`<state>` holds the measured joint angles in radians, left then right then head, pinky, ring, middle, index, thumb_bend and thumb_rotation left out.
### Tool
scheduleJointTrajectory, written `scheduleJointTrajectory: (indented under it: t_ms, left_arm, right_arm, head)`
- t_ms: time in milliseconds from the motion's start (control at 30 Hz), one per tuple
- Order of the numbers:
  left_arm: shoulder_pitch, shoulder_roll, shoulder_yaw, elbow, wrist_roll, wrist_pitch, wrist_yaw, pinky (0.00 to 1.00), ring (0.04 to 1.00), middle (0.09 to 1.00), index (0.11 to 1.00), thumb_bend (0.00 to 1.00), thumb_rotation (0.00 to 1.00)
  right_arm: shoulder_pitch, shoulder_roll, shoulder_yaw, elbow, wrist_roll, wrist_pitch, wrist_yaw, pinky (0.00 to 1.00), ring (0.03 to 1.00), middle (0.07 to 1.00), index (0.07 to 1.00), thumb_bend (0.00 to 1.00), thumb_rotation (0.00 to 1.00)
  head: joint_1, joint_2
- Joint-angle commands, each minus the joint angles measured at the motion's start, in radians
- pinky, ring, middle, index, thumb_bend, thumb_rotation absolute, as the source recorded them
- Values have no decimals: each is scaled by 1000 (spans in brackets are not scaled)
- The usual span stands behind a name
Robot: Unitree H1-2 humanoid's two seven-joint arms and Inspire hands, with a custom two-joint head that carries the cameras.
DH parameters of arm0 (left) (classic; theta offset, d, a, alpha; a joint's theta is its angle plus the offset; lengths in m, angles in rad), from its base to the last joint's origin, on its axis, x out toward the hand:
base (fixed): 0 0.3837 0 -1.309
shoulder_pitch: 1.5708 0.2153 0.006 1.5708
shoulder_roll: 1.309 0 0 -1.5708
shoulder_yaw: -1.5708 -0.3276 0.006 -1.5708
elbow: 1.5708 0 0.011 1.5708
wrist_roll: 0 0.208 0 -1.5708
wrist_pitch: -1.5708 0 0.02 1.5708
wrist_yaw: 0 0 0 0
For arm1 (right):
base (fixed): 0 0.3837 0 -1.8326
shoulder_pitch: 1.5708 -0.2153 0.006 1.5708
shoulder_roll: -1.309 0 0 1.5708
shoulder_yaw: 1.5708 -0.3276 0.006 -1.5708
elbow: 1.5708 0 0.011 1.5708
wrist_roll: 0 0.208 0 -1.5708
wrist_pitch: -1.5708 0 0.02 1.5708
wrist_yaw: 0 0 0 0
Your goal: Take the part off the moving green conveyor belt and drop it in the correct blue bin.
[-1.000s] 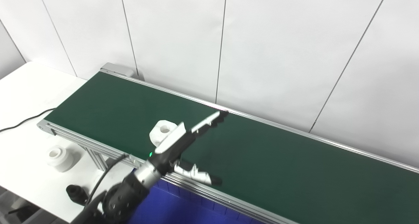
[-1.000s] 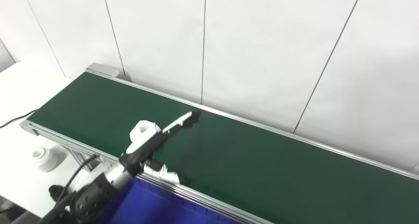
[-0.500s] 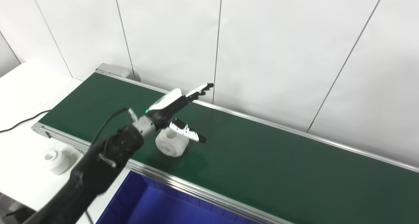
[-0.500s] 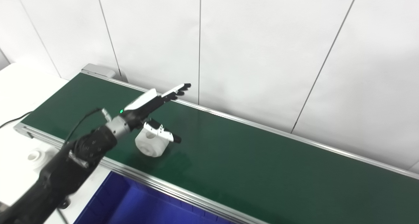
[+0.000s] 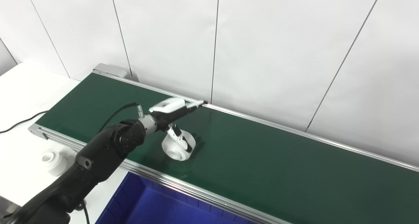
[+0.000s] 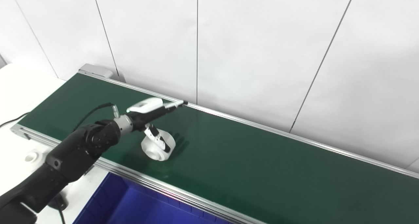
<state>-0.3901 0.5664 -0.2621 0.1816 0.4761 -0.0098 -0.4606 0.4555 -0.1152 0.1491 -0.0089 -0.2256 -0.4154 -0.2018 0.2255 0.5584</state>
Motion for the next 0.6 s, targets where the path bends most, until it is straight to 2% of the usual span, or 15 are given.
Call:
scheduleJointTrajectory:
  t_ms: [0,100,200,300,367,433,467,533,567]
  left_arm:
    - [-4,35,-3,-31,-15,45,-53,890,981,990,998,1000,172]
    - [16,35,-12,-63,-38,101,-115,876,995,993,1000,1000,161]
    - [26,37,-25,-84,-52,134,-166,904,999,998,1000,1000,186]
    - [38,40,-33,-108,-82,156,-208,953,1000,1000,1000,1000,204]
    - [46,42,-36,-119,-94,157,-221,959,1000,1000,1000,1000,226]
    - [55,44,-39,-128,-103,156,-231,969,1000,1000,1000,1000,258]
    - [60,46,-41,-136,-104,158,-235,977,1000,1000,1000,1000,256]
    - [71,46,-41,-151,-109,167,-240,942,1000,1000,1000,1000,177]
    - [74,46,-41,-156,-110,167,-241,934,1000,1000,1000,1000,164]
  right_arm:
    - [9,6,-11,-28,-14,-44,4,439,636,891,873,743,368]
    - [5,3,-11,-26,1,-48,15,507,707,894,874,733,356]
    - [4,4,-13,-28,21,-48,26,444,638,894,877,728,332]
    - [1,4,-18,-26,12,-50,26,480,669,891,876,722,325]
    - [1,5,-22,-25,7,-49,26,436,610,889,874,730,330]
    - [2,7,-25,-25,1,-48,25,470,652,894,876,728,335]
    - [3,8,-27,-26,-3,-48,25,404,569,892,877,726,337]
    - [4,8,-26,-27,9,-49,32,492,683,894,881,726,333]
    - [4,8,-25,-28,12,-49,35,506,698,895,881,725,332]
  head:
    - [1,1]
    - [3,2]
    - [3,3]
    - [4,4]
    - [5,4]
    - [6,4]
    - [8,5]
    - [8,6]
    - [9,7]
